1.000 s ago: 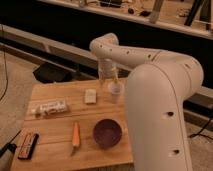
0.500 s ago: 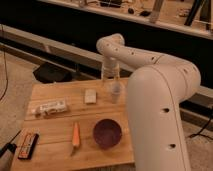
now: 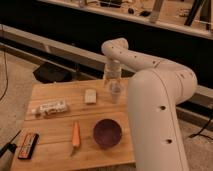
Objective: Place the ceramic cup in the ceramic bowl
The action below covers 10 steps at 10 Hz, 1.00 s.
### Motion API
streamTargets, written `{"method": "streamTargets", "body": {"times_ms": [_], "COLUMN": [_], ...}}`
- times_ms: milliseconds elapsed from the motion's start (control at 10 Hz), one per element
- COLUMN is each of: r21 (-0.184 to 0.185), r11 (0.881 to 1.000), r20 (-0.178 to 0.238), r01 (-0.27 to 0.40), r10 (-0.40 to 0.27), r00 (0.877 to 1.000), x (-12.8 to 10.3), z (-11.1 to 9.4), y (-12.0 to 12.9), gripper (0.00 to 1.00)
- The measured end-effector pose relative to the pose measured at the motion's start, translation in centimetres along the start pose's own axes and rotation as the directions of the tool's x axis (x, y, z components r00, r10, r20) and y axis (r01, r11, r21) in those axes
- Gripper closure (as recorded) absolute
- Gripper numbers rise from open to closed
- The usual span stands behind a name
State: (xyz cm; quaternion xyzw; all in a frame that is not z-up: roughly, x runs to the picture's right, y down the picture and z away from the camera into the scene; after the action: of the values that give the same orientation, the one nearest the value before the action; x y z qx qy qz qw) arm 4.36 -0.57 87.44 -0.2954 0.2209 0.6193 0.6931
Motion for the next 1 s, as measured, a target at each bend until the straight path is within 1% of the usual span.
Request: {"method": "streamTargets", "body": {"times_ms": [200,400,500,700,800,1000], "r21": [-0.004,-0.013,-0.024,-0.034,-0.027,0.008], "r11": [1.000,1.000,0.999,0.999,0.999,0.999], "r20": [-0.023,-0.041,-0.042,-0.041,-0.047,-0.072], "r01": [0.006,0.018,0.023,0.024,0.030,0.031], "r10": [-0.006,-0.019,-0.024,-0.026,-0.032,-0.030], "r00": [1.000,0.999,0.999,0.999,0.998,0.997], "x": [0.4,0.6,0.7,0.7,0.9,1.4], "z": [0.8,1.3,1.4,1.7,2.2,3.1], "y": [0.2,1.3,2.0,2.7,2.7,1.7], "gripper": [0.35,0.35,0.35,0.35,0.35,0.35]}}
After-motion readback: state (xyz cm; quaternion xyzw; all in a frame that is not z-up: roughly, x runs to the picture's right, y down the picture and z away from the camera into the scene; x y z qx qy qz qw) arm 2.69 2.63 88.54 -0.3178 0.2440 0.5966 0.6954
